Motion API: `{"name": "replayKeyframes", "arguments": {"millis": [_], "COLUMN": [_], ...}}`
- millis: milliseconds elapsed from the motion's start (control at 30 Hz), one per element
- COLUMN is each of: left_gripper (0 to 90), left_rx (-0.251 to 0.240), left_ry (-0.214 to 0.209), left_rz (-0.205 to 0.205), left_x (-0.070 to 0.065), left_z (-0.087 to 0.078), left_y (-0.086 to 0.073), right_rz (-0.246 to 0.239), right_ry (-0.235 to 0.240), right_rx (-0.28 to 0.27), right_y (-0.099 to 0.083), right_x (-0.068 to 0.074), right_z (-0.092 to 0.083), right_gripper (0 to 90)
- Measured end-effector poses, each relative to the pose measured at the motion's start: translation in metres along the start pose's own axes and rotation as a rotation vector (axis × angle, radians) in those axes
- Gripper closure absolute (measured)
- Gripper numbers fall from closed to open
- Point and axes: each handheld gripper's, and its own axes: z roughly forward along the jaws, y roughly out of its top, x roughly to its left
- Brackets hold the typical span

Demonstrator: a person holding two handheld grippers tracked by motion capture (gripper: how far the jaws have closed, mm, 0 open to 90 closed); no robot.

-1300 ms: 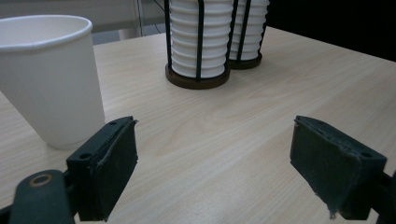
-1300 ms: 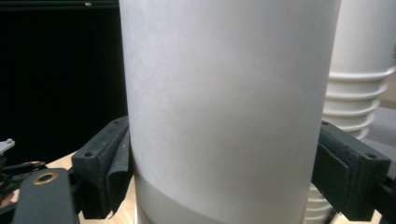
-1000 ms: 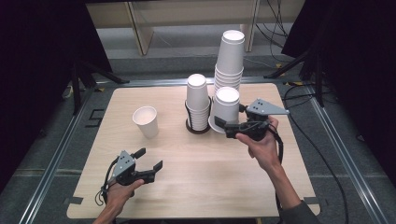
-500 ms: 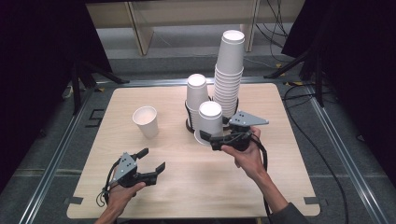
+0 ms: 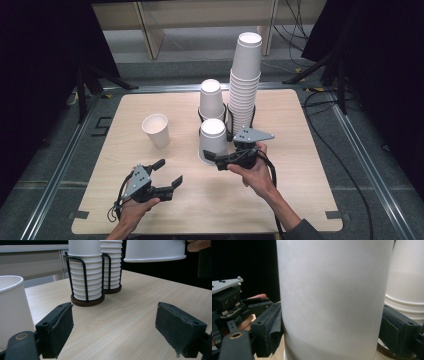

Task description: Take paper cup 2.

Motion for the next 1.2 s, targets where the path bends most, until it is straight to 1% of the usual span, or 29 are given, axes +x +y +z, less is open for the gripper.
{"name": "replayKeyframes", "arguments": {"millis": [33, 67, 133, 200, 233, 267, 300, 333, 367, 400, 467, 500, 533, 600, 633, 667, 700, 767, 800, 833, 867, 900, 933, 967, 1033, 1067, 1100, 1133, 1200], "left_gripper": [14.5, 14.5, 14.5, 14.5, 14.5, 14.5, 14.5, 14.5, 14.5, 14.5, 14.5, 14.5, 14.5, 14.5, 14.5, 14.5, 14.5, 14.5, 14.5, 14.5, 14.5, 14.5, 14.4, 14.5, 14.4, 14.4, 14.5, 14.5, 14.4], "left_rx": [0.015, 0.005, 0.012, 0.007, 0.008, 0.001, -0.001, -0.004, -0.005, -0.008, -0.006, -0.009, -0.006, -0.031, -0.032, -0.018, -0.010, -0.008, -0.007, -0.008, -0.006, -0.009, -0.027, -0.001, -0.003, -0.012, -0.028, -0.007, -0.022], "left_ry": [0.007, 0.003, 0.001, -0.004, -0.010, -0.014, -0.022, -0.032, -0.039, -0.041, -0.052, -0.055, -0.056, -0.069, -0.074, -0.071, -0.070, -0.079, -0.080, -0.079, -0.079, -0.080, -0.092, -0.089, -0.093, -0.100, -0.107, -0.099, -0.112], "left_rz": [-0.001, 0.003, 0.002, 0.000, 0.002, -0.004, -0.002, -0.007, -0.005, -0.013, -0.009, -0.009, -0.010, -0.019, -0.022, -0.024, -0.025, -0.027, -0.026, -0.027, -0.027, -0.030, -0.037, -0.035, -0.036, -0.037, -0.040, -0.037, -0.045], "left_x": [-0.001, -0.002, -0.003, -0.004, -0.004, -0.006, -0.006, -0.006, -0.007, -0.008, -0.009, -0.010, -0.010, -0.011, -0.011, -0.011, -0.012, -0.012, -0.012, -0.012, -0.013, -0.013, -0.013, -0.013, -0.013, -0.013, -0.013, -0.013, -0.013], "left_z": [-0.001, 0.000, 0.000, 0.001, 0.001, 0.002, 0.002, 0.003, 0.003, 0.004, 0.004, 0.005, 0.005, 0.008, 0.008, 0.008, 0.007, 0.008, 0.008, 0.009, 0.009, 0.010, 0.012, 0.010, 0.010, 0.011, 0.012, 0.010, 0.011], "left_y": [0.001, 0.001, 0.002, 0.002, 0.002, 0.002, 0.002, 0.003, 0.003, 0.003, 0.003, 0.002, 0.002, 0.002, 0.002, 0.002, 0.002, 0.002, 0.002, 0.003, 0.003, 0.002, 0.001, 0.002, 0.002, 0.002, 0.002, 0.003, 0.003], "right_rz": [-0.003, -0.005, -0.015, -0.001, -0.012, 0.002, -0.006, 0.004, -0.008, -0.016, 0.002, -0.014, 0.005, -0.005, -0.011, -0.014, -0.001, -0.032, -0.025, -0.016, -0.030, -0.011, -0.042, -0.037, -0.032, -0.046, -0.049, -0.043, -0.055], "right_ry": [-0.008, -0.005, 0.002, 0.001, 0.008, 0.016, 0.021, 0.020, 0.030, 0.022, 0.043, 0.025, 0.048, 0.057, 0.059, 0.061, 0.072, 0.063, 0.064, 0.080, 0.063, 0.075, 0.080, 0.077, 0.092, 0.082, 0.097, 0.102, 0.093], "right_rx": [0.009, 0.015, 0.012, 0.024, 0.014, 0.024, 0.021, 0.030, 0.024, 0.032, 0.033, 0.039, 0.035, 0.038, 0.031, 0.032, 0.034, 0.019, 0.024, 0.023, 0.030, 0.025, 0.021, 0.024, 0.033, 0.041, 0.031, 0.039, 0.042], "right_y": [0.000, -0.001, -0.003, -0.004, -0.005, -0.006, -0.008, -0.008, -0.010, -0.010, -0.013, -0.013, -0.014, -0.014, -0.014, -0.014, -0.015, -0.015, -0.015, -0.015, -0.015, -0.016, -0.016, -0.016, -0.017, -0.017, -0.018, -0.019, -0.020], "right_x": [0.000, 0.001, 0.001, 0.003, 0.002, 0.003, 0.003, 0.004, 0.003, 0.004, 0.006, 0.006, 0.007, 0.008, 0.009, 0.010, 0.011, 0.010, 0.011, 0.011, 0.012, 0.014, 0.013, 0.015, 0.017, 0.017, 0.018, 0.020, 0.021], "right_z": [0.000, 0.001, 0.003, 0.004, 0.006, 0.007, 0.008, 0.009, 0.011, 0.011, 0.014, 0.014, 0.016, 0.017, 0.018, 0.019, 0.019, 0.020, 0.020, 0.022, 0.021, 0.023, 0.024, 0.025, 0.027, 0.027, 0.030, 0.030, 0.032], "right_gripper": [15.9, 15.8, 15.9, 15.9, 15.9, 15.9, 15.9, 15.9, 15.8, 15.8, 15.8, 15.8, 15.9, 15.9, 15.8, 15.9, 15.9, 15.9, 15.9, 15.8, 15.9, 15.8, 15.9, 15.9, 15.9, 15.9, 15.8, 15.9, 15.9]}}
